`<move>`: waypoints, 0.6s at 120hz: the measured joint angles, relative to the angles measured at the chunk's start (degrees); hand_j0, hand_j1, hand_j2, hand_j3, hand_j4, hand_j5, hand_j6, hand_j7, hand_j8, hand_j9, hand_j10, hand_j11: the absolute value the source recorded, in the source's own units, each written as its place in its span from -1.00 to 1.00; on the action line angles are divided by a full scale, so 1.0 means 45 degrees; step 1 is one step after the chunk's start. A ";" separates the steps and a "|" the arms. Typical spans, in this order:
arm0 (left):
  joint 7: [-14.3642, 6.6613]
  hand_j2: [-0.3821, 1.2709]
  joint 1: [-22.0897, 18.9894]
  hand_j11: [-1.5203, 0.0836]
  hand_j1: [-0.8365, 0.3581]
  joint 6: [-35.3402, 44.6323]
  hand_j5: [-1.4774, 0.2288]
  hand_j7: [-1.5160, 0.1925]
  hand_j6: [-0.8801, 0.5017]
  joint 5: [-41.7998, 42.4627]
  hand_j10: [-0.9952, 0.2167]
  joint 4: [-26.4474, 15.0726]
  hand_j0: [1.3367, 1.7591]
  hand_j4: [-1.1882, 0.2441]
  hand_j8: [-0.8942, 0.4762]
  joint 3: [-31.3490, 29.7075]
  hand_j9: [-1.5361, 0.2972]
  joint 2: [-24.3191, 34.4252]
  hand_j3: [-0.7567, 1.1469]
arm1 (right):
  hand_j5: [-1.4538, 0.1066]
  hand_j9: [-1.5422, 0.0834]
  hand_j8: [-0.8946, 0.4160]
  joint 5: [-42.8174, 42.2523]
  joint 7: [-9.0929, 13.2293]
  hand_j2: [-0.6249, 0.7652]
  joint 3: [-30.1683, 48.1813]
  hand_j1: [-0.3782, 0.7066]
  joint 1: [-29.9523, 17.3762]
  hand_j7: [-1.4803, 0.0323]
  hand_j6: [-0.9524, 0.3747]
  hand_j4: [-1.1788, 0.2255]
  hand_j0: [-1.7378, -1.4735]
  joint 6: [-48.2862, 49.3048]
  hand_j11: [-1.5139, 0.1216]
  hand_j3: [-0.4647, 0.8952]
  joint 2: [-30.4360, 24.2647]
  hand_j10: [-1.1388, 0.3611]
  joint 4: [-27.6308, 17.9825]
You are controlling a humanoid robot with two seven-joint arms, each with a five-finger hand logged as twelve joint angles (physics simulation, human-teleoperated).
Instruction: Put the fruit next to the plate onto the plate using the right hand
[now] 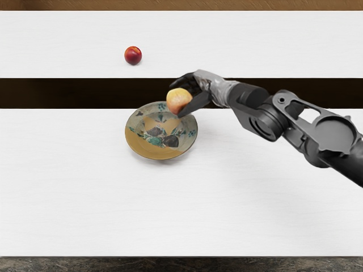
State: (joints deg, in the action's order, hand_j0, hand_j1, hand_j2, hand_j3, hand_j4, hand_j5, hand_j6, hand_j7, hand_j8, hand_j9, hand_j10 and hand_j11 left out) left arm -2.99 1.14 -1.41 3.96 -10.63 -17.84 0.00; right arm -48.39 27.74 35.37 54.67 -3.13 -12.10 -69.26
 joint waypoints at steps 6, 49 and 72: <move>0.0000 -0.48 0.0000 0.52 0.52 0.0000 0.38 0.42 -0.06 0.0000 0.26 0.0000 0.52 0.34 -0.03 0.0000 0.35 0.0000 -0.20 | 0.01 0.09 -0.31 0.0000 -0.0003 0.16 -0.0025 0.06 0.0078 0.08 -0.26 -0.05 -0.40 -0.0001 0.05 -0.32 0.0168 -0.17 0.0111; -0.0001 -0.48 0.0000 0.52 0.52 0.0000 0.38 0.42 -0.06 0.0000 0.26 0.0000 0.52 0.34 -0.03 0.0001 0.35 0.0000 -0.20 | 0.01 0.08 -0.31 -0.0130 -0.0094 0.13 -0.1150 0.05 0.0059 0.08 -0.26 -0.05 -0.40 -0.0379 0.04 -0.32 0.1408 -0.17 0.0761; -0.0001 -0.48 0.0000 0.52 0.52 0.0000 0.38 0.42 -0.06 -0.0001 0.26 0.0000 0.52 0.34 -0.03 0.0001 0.35 0.0000 -0.20 | 0.01 0.08 -0.31 -0.0153 -0.0107 0.13 -0.1681 0.04 0.0058 0.08 -0.26 -0.05 -0.40 -0.0755 0.04 -0.32 0.1732 -0.17 0.0914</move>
State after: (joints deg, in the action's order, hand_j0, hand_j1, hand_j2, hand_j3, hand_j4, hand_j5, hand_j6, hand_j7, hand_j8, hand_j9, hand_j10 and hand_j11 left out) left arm -2.99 1.14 -1.41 3.95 -10.63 -17.84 0.00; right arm -49.08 27.26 27.80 54.93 -6.53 -4.30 -65.15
